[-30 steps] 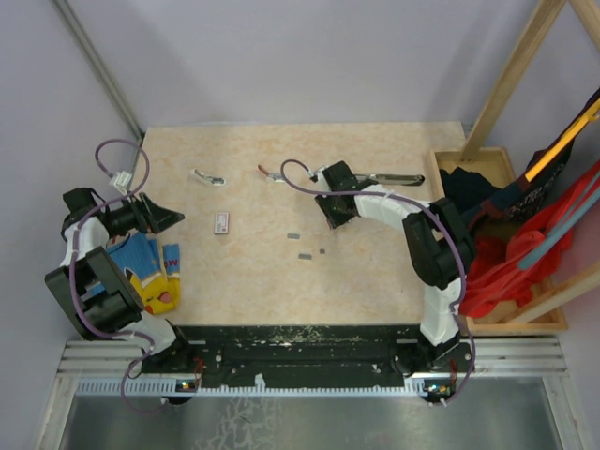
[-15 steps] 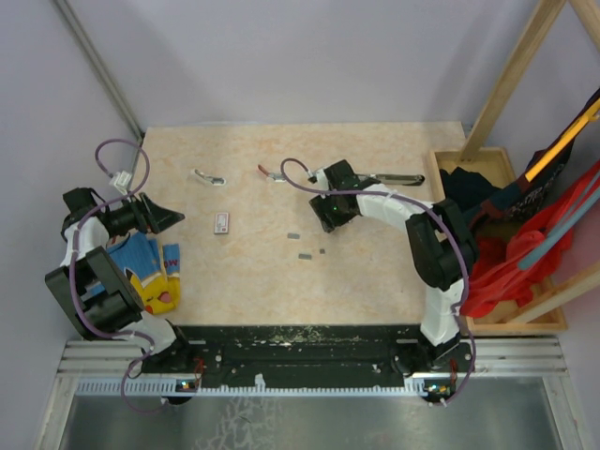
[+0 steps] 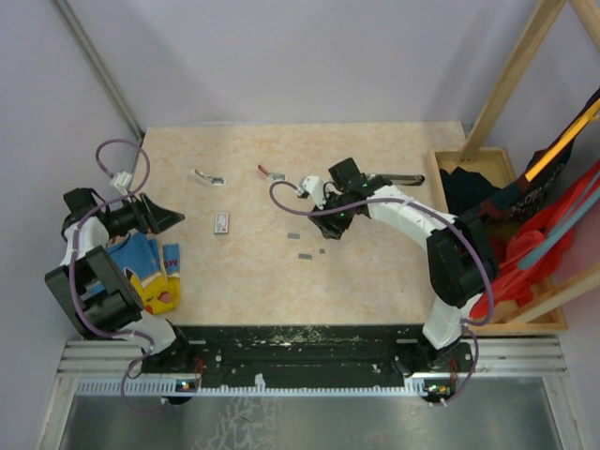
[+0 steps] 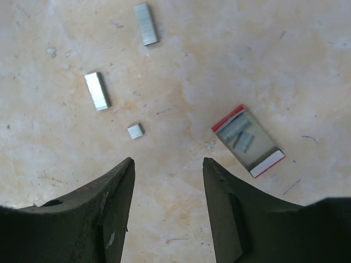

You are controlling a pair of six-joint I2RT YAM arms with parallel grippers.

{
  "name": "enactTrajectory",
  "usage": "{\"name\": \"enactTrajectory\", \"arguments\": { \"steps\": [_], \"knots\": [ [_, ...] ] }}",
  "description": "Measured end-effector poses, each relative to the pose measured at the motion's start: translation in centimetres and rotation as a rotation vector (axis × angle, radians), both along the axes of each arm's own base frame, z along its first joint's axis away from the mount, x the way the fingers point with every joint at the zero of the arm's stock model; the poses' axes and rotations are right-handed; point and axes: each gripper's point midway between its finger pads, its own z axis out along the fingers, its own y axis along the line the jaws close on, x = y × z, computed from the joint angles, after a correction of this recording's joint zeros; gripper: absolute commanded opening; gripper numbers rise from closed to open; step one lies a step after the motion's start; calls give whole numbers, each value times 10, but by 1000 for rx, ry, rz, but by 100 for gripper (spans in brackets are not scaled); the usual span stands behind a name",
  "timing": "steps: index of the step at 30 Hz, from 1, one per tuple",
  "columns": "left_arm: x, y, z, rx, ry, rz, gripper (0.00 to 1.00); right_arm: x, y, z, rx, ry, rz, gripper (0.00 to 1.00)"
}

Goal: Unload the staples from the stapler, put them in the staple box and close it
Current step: Pick up the staple from the center of the board.

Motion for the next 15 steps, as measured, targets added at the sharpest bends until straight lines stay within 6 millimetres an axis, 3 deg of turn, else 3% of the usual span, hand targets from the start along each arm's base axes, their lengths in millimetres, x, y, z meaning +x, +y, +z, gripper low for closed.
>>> {"name": "enactTrajectory", "arguments": {
  "steps": [8, 15],
  "knots": [
    [0, 0, 0, -1, 2, 0, 100, -31, 14, -28, -94, 14, 265, 45],
    [0, -1, -1, -8, 6, -2, 100, -39, 15, -53, -153, 40, 319, 45]
  ]
}}
